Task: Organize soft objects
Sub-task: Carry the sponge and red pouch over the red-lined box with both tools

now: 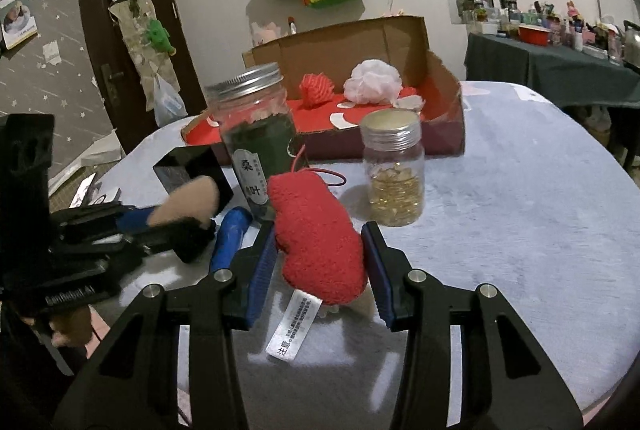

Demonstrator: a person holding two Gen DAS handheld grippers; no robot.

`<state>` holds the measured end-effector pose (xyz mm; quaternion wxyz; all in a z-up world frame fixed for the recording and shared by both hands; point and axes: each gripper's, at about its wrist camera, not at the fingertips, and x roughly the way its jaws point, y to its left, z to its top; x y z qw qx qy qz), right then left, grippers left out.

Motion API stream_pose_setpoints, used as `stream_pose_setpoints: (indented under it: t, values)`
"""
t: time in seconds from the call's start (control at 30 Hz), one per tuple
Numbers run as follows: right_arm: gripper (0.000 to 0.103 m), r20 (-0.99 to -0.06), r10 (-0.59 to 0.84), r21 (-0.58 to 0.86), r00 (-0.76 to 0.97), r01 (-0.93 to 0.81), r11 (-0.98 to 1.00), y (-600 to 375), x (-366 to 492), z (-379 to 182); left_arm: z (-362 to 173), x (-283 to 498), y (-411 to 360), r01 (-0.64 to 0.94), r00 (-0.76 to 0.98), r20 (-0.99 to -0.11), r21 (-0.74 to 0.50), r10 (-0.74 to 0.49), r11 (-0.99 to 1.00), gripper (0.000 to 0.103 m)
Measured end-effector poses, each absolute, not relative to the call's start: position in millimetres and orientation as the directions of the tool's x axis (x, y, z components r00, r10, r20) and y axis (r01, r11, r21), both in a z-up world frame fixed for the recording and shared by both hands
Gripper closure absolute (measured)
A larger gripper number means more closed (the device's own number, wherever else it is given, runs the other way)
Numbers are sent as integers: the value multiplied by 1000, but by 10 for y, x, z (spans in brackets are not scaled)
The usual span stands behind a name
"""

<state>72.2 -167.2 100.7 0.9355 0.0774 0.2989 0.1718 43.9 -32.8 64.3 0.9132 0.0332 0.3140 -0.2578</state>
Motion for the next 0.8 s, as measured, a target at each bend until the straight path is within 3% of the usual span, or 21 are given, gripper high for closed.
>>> stream_pose_setpoints:
  t: [0.8]
  values:
    - [62, -570, 357, 236, 740, -269, 934, -1702, 786, 985, 636, 484, -189, 473, 649, -601, -162, -466, 866, 75]
